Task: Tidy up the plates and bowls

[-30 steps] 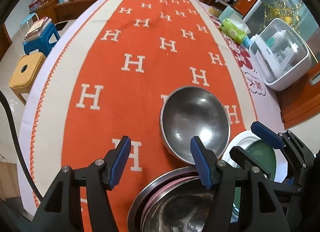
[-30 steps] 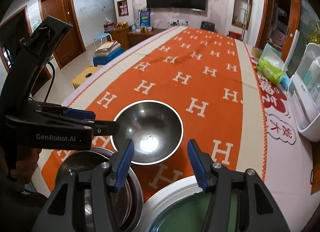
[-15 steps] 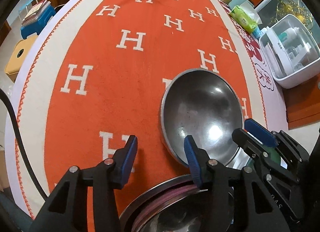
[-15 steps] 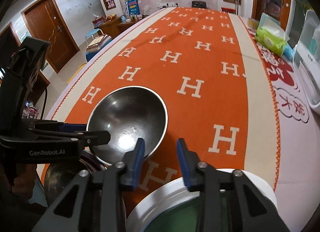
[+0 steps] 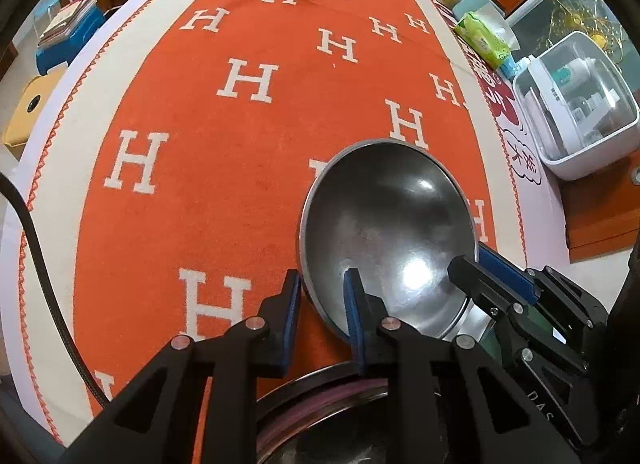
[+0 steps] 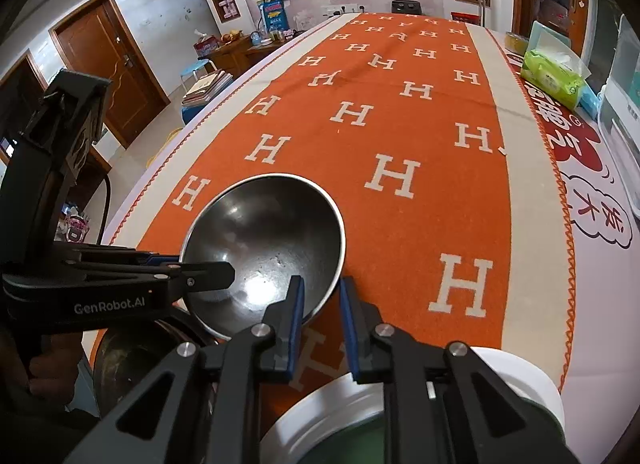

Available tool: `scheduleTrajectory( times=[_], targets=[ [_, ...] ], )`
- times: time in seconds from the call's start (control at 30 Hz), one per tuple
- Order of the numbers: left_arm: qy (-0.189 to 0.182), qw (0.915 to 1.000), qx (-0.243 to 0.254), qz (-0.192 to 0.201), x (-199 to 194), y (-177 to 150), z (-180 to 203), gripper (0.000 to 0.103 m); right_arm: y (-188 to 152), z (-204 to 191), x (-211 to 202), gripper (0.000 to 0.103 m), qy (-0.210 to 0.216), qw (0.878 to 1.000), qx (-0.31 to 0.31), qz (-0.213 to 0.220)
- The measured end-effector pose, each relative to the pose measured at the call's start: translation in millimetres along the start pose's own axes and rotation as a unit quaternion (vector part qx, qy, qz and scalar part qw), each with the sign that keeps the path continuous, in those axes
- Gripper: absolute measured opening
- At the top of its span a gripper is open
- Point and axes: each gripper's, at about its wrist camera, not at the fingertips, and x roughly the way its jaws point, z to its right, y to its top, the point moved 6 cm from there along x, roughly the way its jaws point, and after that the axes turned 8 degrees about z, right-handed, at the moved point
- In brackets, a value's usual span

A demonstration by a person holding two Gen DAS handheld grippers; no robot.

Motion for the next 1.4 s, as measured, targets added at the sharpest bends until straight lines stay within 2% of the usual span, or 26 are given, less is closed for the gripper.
scheduleTrajectory(
  times=[0.27,0.7,1.07,1.4],
  targets=[
    [-0.003,0.9997,0.015,0.018,-12.2,0.1,6.8,0.019,2.7,1.4,-11.8,0.015,-0.009,1.0,0.001,0.018],
    [-0.037,0.9952,0.002,0.09,-66.8,-1.2,12.5,0.019,15.2,-14.7,-54.7,0.015,-0.02,0.996,-0.028,0.079],
    [-0.057,0.9936,-0.001,0.098,-96.3,-22.9,7.6,0.019,11.2,-37.0,-84.3,0.015,-0.028,0.993,-0.049,0.102],
    [-0.067,0.9947,0.017,0.076,-107.2,-47.3,2.0,0.019,-8.9,-54.4,-98.9,0.015,-0.045,0.993,-0.045,0.095]
  ],
)
